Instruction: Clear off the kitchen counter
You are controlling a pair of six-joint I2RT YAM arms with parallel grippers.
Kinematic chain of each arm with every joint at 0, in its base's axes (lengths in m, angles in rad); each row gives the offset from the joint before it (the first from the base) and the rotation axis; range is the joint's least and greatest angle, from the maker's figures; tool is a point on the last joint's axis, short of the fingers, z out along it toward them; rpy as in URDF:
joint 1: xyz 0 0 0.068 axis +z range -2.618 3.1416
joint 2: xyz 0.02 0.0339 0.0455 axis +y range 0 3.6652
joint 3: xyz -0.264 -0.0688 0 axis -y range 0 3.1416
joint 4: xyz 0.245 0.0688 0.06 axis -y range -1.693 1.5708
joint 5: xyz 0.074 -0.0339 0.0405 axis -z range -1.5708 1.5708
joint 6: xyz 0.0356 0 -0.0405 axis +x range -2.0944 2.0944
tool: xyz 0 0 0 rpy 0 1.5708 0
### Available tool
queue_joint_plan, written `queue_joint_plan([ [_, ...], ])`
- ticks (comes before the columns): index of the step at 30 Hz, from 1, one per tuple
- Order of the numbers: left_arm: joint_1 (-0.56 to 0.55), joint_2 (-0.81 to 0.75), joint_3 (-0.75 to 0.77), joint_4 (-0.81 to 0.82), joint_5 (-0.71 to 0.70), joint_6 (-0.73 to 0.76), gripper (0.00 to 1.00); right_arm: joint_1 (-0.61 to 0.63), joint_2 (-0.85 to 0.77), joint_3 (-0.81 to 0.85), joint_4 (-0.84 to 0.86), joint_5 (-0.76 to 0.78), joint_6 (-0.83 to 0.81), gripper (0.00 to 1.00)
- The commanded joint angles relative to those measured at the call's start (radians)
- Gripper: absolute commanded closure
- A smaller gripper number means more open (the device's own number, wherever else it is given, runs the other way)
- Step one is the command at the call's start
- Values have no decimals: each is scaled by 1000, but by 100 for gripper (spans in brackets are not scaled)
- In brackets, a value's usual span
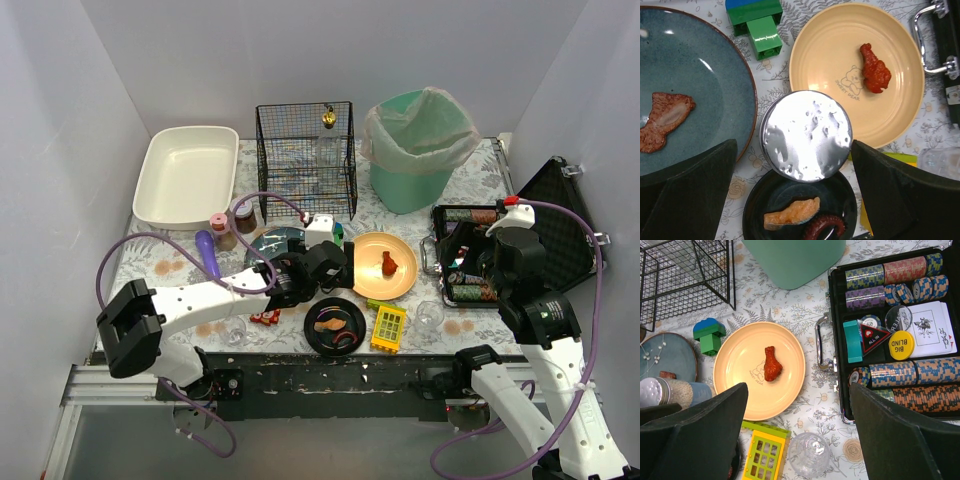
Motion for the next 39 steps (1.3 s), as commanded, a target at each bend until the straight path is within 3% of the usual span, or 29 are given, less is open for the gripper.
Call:
queue_joint_plan([
  [1,-6,38,24,-28,-52,3,4,-1,-8,-7,12,-4,6,9],
  [7,-6,85,51,-26,-83,16,15,-3,-13,-11,7,7,-1,9],
  [14,-7,113,77,-12,-113,36,17,-3,-19,-24,4,14,-4,9],
  [18,-7,124,79,-2,-101,41,25,-3,-19,-24,6,14,-5,9],
  [24,-20,113,65,-3,-90,46,44,-3,-18,-22,9,8,-5,9],
  [32,-23,52,100,-15,-127,81,100,-3,-31,-37,12,7,6,9],
  [39,-23,-51,185,-2,-190,173,100,-3,-30,-41,13,5,12,9],
])
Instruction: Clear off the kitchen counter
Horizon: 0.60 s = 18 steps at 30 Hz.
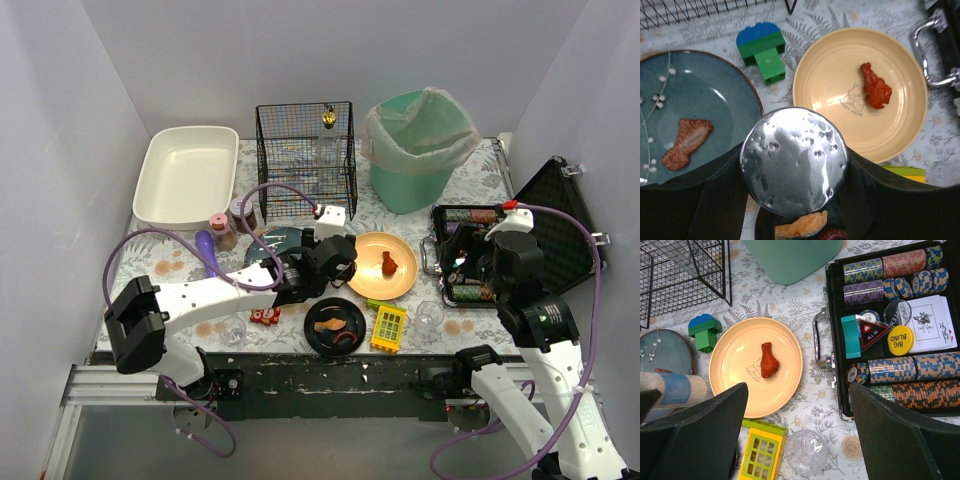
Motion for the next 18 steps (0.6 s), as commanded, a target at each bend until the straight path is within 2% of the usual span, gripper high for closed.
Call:
queue_joint_plan([
  [1,-3,-149,87,62,-102,94,100,-3,-7,-6,14,-1,8,9],
  [5,33,-226,72,180,-48,203,100,-3,-8,-6,13,-2,10,9],
  [9,246,-261,112,174,188,152,100,-3,-5,0,11,-12,10,9],
  [10,283,-266,118,189,205,166,100,-3,-4,0,13,-13,10,9],
  [18,501,-118,316,203,297,310,100,-3,1,12,8,-15,11,9],
])
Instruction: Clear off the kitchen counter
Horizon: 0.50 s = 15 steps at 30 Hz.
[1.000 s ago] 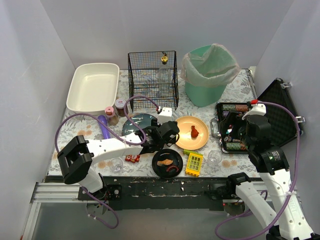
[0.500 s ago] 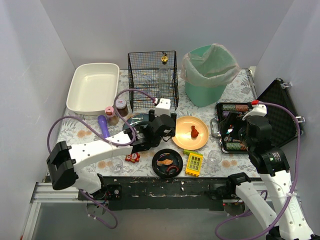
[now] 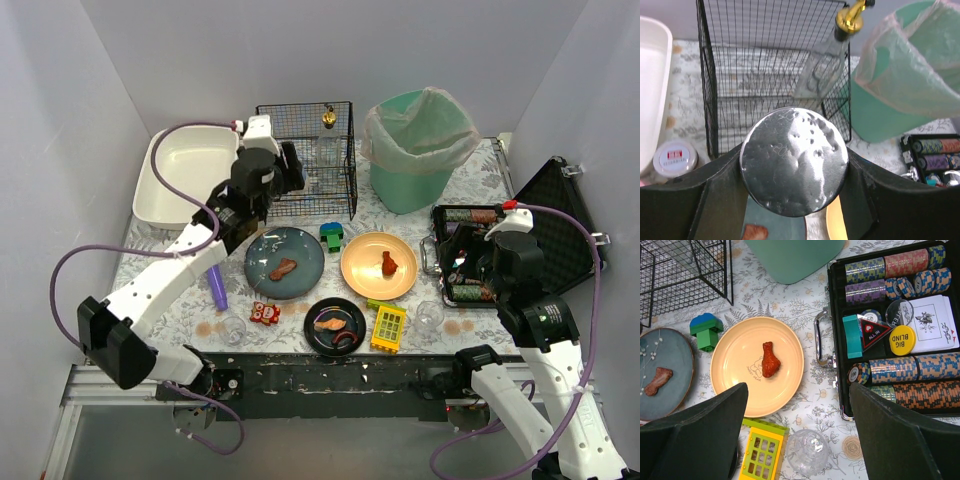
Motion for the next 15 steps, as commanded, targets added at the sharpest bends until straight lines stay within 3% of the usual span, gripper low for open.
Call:
queue_joint_plan([
  [1,82,59,135,85,118,92,100,-3,-1,12,7,-7,9,9],
  [15,182,364,345,201,166,178,100,-3,-7,11,-4,7,1,9],
])
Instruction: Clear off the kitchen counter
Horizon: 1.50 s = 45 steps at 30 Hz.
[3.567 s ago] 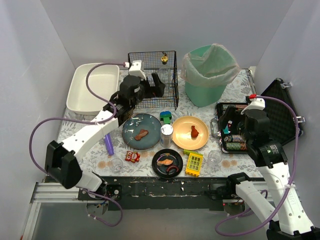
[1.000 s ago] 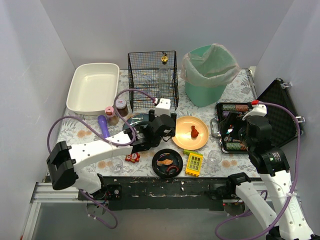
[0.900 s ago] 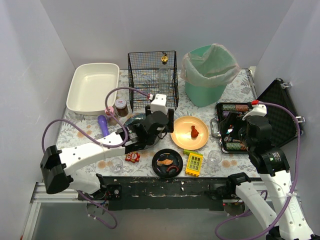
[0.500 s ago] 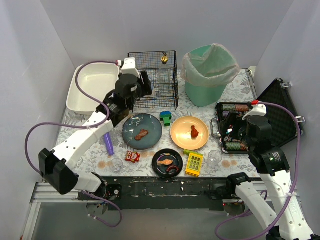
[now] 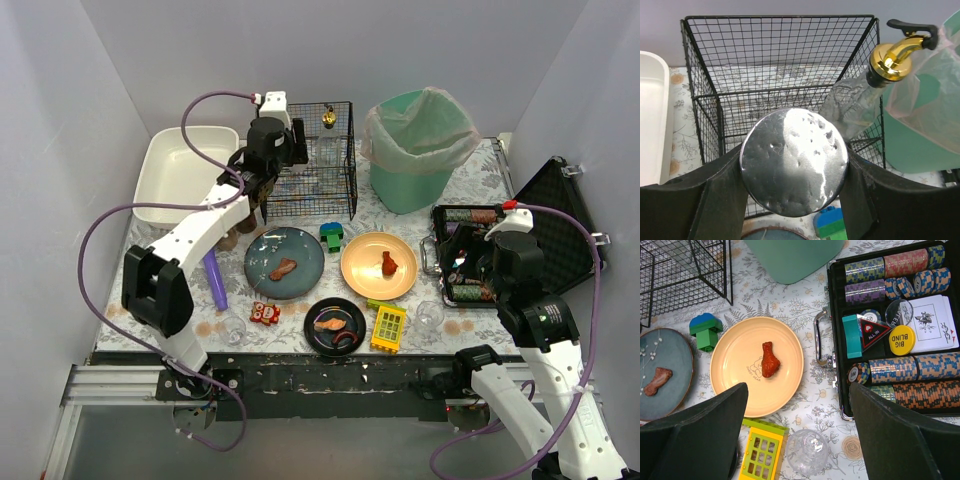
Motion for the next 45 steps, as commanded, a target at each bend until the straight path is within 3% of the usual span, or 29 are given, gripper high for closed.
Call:
queue_joint_plan([
  [1,20,57,116,114,28,44,100,-3,-9,8,-4,4,2,9],
  [10,23,189,196,122,51,61,100,-3,-27,-8,-11,33,-7,9],
  [29,23,318,129,93,19,79,99,-3,-20,-9,-2,33,-20,9],
  [35,23,358,124,68,8,87,87,-3,-24,-12,-10,31,-20,9],
  [39,23,366,107,59,-1,81,60,-3,-27,-6,-13,33,-18,9],
  [45,23,350,93,40,2,70,38,-3,-26,-2,-16,28,-18,9],
])
